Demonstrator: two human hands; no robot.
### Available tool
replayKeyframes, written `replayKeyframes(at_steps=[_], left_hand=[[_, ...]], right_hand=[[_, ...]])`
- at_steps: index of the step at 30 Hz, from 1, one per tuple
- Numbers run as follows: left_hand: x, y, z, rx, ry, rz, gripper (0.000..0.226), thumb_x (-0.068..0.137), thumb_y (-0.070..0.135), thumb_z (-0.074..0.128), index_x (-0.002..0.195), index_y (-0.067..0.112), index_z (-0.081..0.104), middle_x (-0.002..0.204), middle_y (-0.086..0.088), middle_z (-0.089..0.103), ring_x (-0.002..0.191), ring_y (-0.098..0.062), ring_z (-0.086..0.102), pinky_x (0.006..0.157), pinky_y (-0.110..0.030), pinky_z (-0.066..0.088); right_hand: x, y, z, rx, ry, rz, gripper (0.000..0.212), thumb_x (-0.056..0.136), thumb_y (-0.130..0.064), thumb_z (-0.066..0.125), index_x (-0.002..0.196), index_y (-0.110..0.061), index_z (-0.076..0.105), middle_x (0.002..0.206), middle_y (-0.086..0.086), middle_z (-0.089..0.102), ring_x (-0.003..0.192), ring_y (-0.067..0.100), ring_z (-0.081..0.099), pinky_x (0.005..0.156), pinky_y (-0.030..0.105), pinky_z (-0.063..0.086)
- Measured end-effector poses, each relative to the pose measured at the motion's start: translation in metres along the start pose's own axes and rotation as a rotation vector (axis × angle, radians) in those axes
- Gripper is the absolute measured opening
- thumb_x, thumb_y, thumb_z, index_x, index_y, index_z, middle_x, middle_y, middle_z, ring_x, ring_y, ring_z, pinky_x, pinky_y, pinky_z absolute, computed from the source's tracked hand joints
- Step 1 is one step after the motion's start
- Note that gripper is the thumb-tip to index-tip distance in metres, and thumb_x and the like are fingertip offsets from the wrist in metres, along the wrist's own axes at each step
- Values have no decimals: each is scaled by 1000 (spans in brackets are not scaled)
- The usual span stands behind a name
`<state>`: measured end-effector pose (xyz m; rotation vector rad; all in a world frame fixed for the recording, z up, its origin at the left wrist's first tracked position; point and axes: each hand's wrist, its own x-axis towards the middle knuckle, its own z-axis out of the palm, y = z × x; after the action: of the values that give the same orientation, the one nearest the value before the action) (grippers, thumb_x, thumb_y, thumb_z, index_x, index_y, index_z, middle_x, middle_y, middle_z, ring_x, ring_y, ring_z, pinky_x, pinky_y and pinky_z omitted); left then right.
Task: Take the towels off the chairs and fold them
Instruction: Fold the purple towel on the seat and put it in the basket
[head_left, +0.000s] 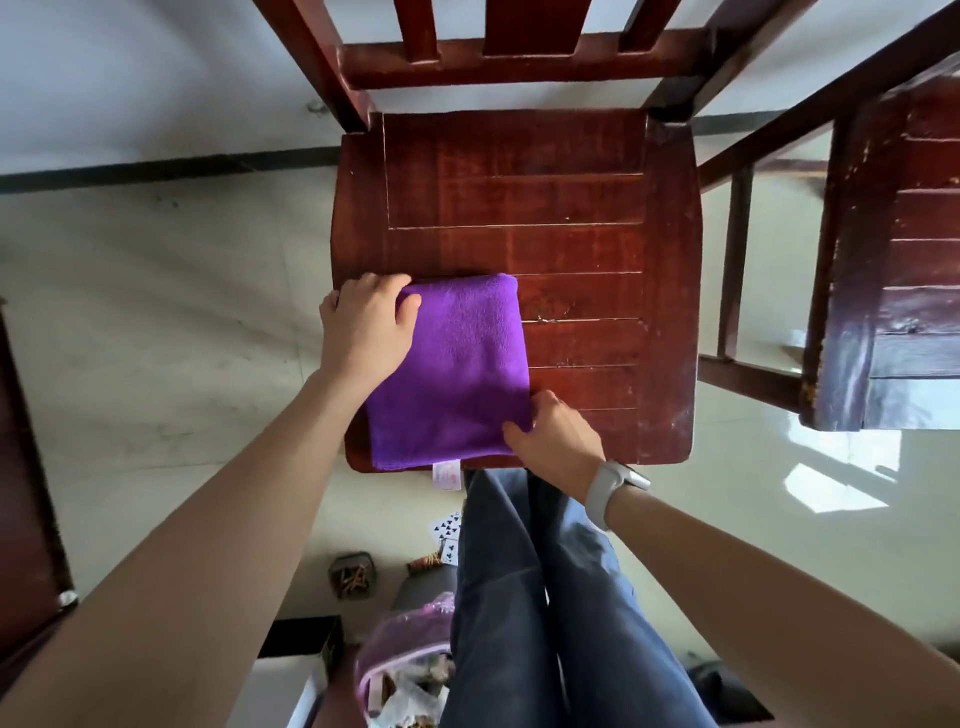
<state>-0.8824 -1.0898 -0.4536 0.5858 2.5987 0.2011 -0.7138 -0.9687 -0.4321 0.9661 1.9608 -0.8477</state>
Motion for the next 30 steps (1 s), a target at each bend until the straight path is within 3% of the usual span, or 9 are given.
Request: replayKeyframes(at_steps=[3,6,8,11,14,19,23,26,30], left_hand=[[-11,-1,-2,-79,-81,-187,38,89,39,48,116,13,57,111,-15,61,108,-36,54,93,-43,38],[-32,-7,6,-292,-124,-313,40,84,34,60,116,11,57,108,-15,61,101,-34,59,89,-40,45],[-43,-7,13,-470,-105,-358,42,83,29,64,118,8,57,112,-15,60,95,-30,61,87,-34,47],[-44,3,16,-674,-77,-431,44,86,27,61,124,5,53,119,-14,58,100,-24,60,85,-26,43],[-35,15,15,-772,-94,-433,47,87,29,59,126,4,51,119,-12,60,106,-22,59,93,-29,44],[-19,31,14,-748,-119,-444,41,87,31,59,120,6,57,116,-10,63,100,-21,60,83,-27,45],[-16,37,9,-915,-150,-544,38,88,21,60,122,5,56,117,-9,62,97,-18,59,78,-25,45],[-22,39,0,-1127,-225,-565,30,88,12,59,117,6,59,113,-13,64,91,-19,61,82,-28,49],[-45,48,-21,-1205,-281,-466,22,90,11,55,111,19,55,108,-9,62,90,-16,60,82,-29,48]], right_hand=[[4,-1,-26,134,90,6,38,79,-32,57,110,-12,49,106,12,63,99,33,59,80,36,43],[17,6,-69,477,468,-133,36,78,-22,58,112,-11,51,108,11,59,101,31,55,88,41,45],[27,15,-89,554,614,-144,39,81,-16,58,118,-6,49,115,14,54,107,30,51,95,42,42],[31,25,-86,543,489,26,41,86,-23,58,122,-7,48,120,12,54,110,26,52,93,33,41],[27,31,-62,617,289,144,39,86,-32,60,117,-10,53,113,7,61,104,22,58,88,27,42],[31,21,-47,871,312,256,44,85,-24,62,121,-3,48,88,-2,56,96,21,56,90,35,44],[32,20,-51,966,202,224,23,87,-13,57,105,1,60,73,1,56,69,17,51,63,32,44],[26,24,-54,1146,79,190,24,89,-11,54,113,-10,55,82,4,58,73,22,53,67,36,44],[0,35,-61,1262,90,141,16,89,-5,51,96,-18,53,79,4,52,68,19,49,61,31,41]])
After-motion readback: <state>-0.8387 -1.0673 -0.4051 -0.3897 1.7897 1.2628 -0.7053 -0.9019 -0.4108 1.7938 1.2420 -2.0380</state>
